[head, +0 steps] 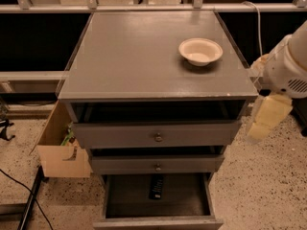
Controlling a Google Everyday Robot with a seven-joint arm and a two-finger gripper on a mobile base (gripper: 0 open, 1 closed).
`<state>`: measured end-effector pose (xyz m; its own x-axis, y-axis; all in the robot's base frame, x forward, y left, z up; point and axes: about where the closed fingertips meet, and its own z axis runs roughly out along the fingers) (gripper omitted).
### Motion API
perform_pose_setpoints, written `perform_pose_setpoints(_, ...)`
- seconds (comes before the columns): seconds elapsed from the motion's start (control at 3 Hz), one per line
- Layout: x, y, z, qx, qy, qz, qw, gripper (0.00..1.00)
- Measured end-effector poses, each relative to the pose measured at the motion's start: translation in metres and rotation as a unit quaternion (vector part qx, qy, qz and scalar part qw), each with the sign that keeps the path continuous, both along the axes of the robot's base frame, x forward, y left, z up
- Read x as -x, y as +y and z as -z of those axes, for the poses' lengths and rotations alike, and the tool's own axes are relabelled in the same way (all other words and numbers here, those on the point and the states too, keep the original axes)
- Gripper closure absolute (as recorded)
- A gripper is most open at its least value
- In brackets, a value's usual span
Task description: Pick rxbar blueberry from bottom drawer and place on counter
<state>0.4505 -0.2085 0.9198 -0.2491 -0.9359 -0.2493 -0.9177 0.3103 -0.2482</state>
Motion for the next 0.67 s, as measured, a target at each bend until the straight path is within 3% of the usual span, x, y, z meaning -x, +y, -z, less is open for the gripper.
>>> perform_pose_setpoints(0.33,0.0030,0.0020,0.0575,0.007,0.027,0.016,0.9995,0.00)
perform_pose_setpoints(0.67,0.0030,0.0020,0.0569,0.007,0.026,0.016,0.9995,0.00)
